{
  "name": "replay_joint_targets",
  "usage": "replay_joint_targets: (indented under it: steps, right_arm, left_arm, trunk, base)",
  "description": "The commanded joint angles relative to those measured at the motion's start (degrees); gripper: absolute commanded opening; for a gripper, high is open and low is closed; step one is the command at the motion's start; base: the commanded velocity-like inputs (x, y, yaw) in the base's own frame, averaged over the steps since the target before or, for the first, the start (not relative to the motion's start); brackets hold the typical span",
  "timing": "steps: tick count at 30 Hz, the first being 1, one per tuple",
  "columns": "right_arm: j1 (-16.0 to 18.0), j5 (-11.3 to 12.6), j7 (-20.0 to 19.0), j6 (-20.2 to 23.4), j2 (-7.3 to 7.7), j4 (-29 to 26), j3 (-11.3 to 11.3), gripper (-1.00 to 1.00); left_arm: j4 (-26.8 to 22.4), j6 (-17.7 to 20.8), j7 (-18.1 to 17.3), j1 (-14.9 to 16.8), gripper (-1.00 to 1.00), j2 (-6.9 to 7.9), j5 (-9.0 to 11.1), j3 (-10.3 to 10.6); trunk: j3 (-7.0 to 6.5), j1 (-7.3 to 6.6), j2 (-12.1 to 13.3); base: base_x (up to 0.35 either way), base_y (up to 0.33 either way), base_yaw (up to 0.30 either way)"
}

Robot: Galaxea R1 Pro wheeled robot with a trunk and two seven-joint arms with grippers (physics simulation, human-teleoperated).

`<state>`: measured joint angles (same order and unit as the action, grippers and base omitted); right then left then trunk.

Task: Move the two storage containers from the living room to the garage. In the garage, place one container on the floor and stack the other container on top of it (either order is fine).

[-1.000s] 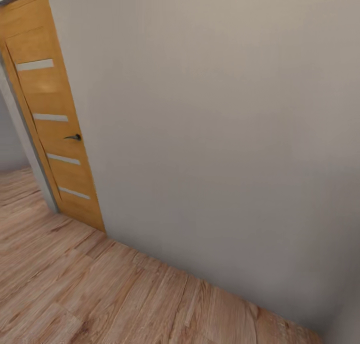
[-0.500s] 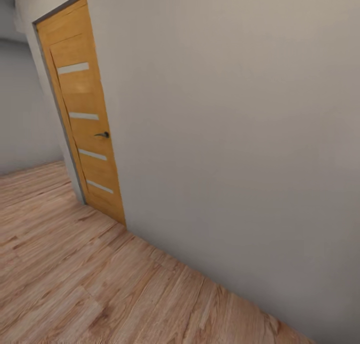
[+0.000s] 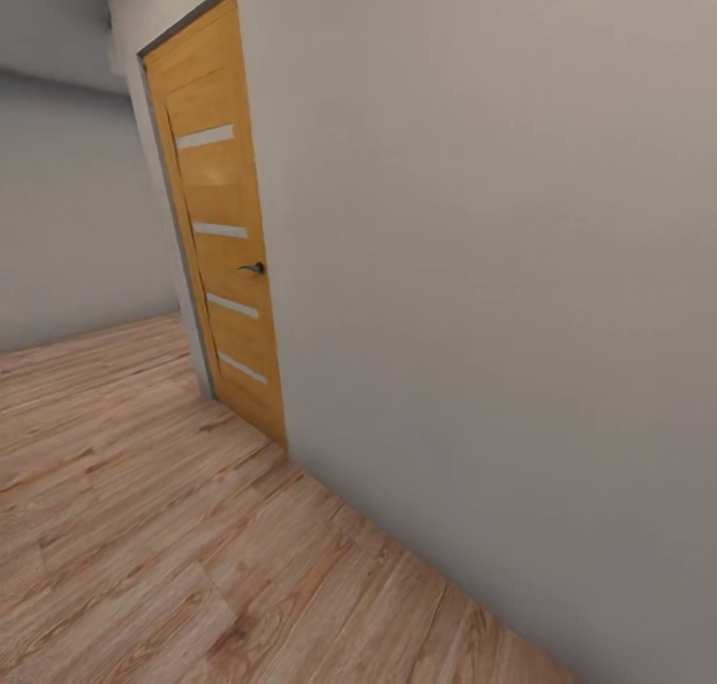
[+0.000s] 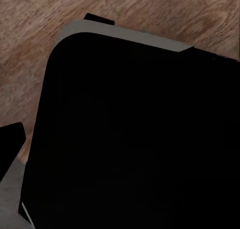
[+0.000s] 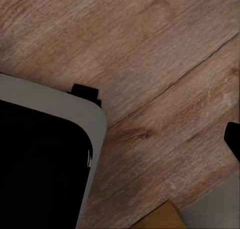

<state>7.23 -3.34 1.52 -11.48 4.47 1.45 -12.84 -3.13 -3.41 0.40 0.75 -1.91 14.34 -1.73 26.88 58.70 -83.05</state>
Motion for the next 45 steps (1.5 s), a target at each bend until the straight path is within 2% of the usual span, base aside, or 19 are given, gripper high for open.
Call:
replay_joint_targets:
  steps: [1,45]
  right_arm:
    - [0.1,-0.4,0.2,-0.3,-0.01,0.1,-0.1,1.00]
    - [0.1,-0.4,0.2,-0.3,-0.04,0.2,-0.1,1.00]
  left_arm:
    - [0.1,-0.2,0.0,0.0,1.00,-0.02,0.1,-0.2]
    - [0.1,-0.2,0.0,0.0,1.00,-0.02,0.1,-0.2]
  trunk:
    - [0.06,0.03,0.0]
    - [0.06,0.03,0.0]
  base:
    - [0.317,0.000,0.279]
    - [0.264,0.000,0.280]
